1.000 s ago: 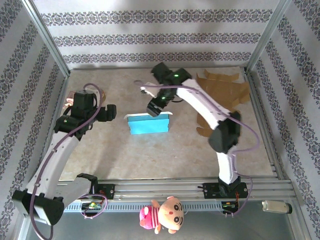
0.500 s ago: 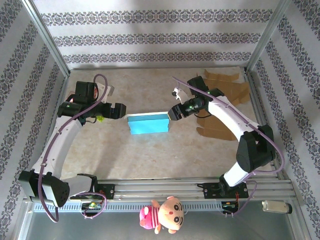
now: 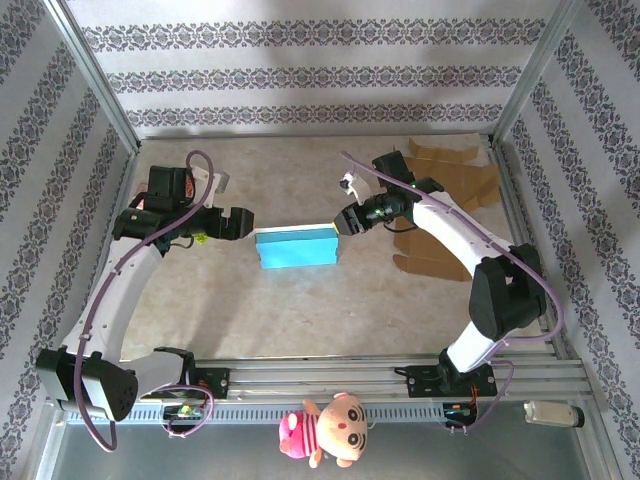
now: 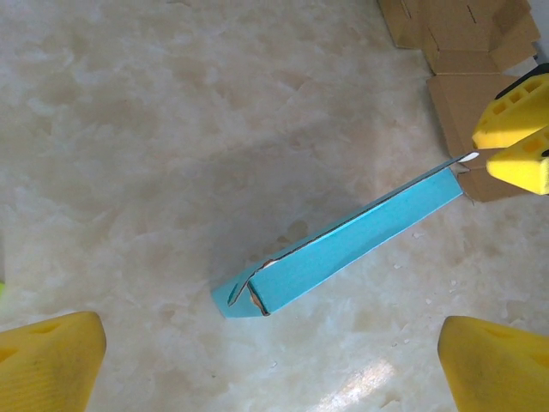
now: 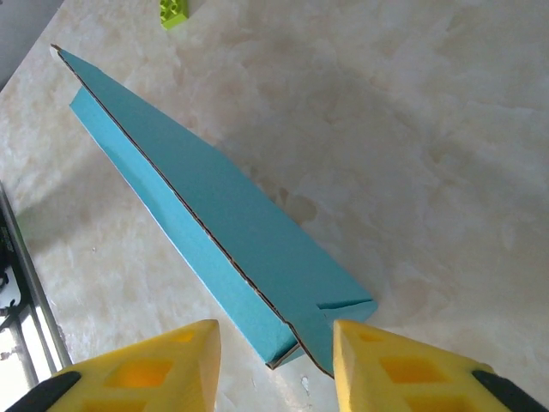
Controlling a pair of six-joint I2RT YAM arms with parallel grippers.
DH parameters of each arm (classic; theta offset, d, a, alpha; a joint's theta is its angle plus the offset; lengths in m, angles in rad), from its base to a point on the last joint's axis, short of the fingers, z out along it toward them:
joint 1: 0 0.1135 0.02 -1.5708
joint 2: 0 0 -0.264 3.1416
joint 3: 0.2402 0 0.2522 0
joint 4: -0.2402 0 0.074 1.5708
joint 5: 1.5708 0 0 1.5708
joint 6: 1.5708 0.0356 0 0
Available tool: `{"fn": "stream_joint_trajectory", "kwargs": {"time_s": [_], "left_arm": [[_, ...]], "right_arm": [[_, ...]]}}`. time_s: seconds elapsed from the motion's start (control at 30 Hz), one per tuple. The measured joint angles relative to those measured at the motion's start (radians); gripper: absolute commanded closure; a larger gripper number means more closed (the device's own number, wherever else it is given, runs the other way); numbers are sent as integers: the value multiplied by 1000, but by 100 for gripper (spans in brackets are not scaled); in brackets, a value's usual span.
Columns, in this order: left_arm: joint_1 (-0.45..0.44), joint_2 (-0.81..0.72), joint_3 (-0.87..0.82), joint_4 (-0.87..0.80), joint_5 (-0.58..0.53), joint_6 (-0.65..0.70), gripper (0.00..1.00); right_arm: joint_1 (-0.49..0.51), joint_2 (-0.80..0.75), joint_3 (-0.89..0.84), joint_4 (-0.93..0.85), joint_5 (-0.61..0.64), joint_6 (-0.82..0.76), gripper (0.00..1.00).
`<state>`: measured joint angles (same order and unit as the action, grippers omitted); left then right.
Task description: Fold the paper box
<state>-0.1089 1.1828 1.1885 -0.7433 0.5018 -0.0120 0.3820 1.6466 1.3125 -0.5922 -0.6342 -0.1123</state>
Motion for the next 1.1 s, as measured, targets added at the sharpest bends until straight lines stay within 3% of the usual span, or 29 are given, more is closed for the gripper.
{"fn": "stream_joint_trajectory", "kwargs": {"time_s": [0.37, 0.63, 0.8, 1.1], "left_arm": [[0, 0, -11, 25, 16, -22, 1], [0, 13, -12, 26, 25, -22, 0], [0, 71, -14, 25, 34, -21, 18], [0, 163, -27, 26, 103, 33, 37]], "right_arm": [[0, 20, -13, 14, -10, -7, 67], [0, 22, -26, 21, -10, -19, 78], [0, 22, -28, 21, -10, -26, 84], [0, 22, -28, 21, -10, -33, 87]]}}
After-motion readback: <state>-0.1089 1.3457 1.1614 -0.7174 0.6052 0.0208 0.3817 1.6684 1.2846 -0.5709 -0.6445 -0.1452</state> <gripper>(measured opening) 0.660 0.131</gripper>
